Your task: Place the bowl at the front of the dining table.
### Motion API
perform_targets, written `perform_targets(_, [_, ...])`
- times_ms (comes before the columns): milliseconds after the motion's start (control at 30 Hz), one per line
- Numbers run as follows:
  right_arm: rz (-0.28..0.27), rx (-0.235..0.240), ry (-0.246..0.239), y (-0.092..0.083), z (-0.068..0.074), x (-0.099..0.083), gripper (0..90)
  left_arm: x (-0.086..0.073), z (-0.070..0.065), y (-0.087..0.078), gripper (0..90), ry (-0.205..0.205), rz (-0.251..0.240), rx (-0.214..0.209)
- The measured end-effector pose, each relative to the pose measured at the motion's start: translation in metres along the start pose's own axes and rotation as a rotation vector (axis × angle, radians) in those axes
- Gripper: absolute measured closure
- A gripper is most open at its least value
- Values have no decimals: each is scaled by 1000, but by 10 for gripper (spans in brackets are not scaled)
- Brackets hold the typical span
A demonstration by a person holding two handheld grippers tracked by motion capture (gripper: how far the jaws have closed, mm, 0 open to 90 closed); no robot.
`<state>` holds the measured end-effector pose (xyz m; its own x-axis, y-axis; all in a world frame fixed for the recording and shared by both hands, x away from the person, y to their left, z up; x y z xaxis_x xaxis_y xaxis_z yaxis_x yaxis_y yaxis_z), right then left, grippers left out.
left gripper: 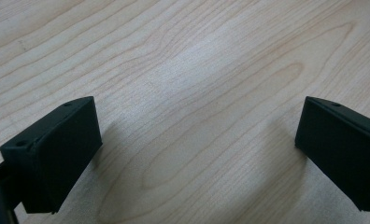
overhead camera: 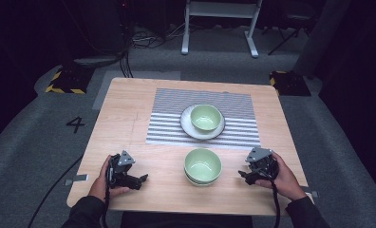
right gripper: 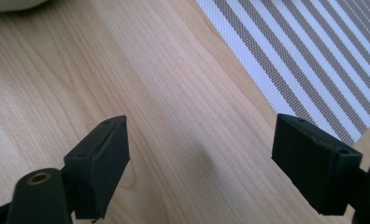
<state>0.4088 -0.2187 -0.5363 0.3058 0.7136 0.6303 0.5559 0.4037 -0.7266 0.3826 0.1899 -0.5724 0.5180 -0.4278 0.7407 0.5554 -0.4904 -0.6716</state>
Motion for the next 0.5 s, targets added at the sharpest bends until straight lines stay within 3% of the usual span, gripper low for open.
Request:
perform_targets(167, [8,-8,17,1,-1,-10,190,0,0,0,3,0,0,0])
perform_targets(300, [-14,21,64,-1,1,-15,190,0,0,0,4,1,0,0])
perform_targets(500, [-33,12,109,-3,-1,-24,188,0,0,0,4,0,0,0])
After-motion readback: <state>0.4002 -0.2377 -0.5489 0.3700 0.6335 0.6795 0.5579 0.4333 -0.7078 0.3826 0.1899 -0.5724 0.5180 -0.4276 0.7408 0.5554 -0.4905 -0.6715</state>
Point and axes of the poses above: each handheld gripper's, and its own axes: y roughly forward along the jaws, x roughly out of its top, z roughly to its left, the point moved 9 cm from there along y, roughly forward along the jaws, and after that the axes turned 7 degrees about -z, right-handed, at the moved point
